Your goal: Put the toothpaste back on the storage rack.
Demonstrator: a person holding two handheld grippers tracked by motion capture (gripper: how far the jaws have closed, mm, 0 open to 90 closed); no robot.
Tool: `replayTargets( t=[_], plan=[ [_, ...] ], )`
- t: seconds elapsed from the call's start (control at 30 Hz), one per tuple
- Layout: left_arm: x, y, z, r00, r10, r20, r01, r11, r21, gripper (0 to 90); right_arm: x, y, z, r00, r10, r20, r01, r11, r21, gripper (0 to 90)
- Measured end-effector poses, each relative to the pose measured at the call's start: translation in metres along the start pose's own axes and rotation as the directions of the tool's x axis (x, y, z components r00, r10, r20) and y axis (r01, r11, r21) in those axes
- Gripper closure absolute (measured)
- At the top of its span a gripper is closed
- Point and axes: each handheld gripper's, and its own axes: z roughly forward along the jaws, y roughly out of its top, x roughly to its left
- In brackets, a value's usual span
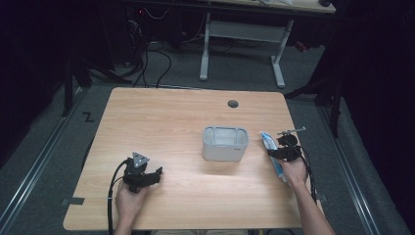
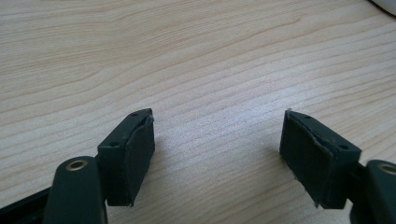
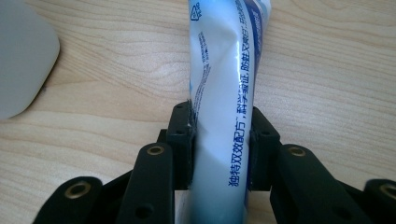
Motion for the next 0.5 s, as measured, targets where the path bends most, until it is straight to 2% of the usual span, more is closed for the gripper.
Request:
replayTargets(
  t=[0.17,0.3,0.5],
  plan=[
    [0.000,0.000,0.000,1.0000,0.001,0.000,-0.001,1.0000,0.000,26.7,0.002,-0.001,-0.005,0.9999,-0.010,-0.011,0.009,1.000,-0.008,68.6],
    [0.000,0.000,0.000,1.0000,0.000,0.000,0.000,1.0000,0.000,26.7,0.005,-0.001,-0.017,0.9990,-0.028,-0.035,0.027,0.999,-0.043,68.5],
    [0.000,0.000,0.000,1.0000,0.000,-0.001,0.000,1.0000,0.001,26.6,0.008,-0.003,-0.027,0.9979,-0.050,-0.041,0.047,0.996,-0.071,68.5]
  ],
)
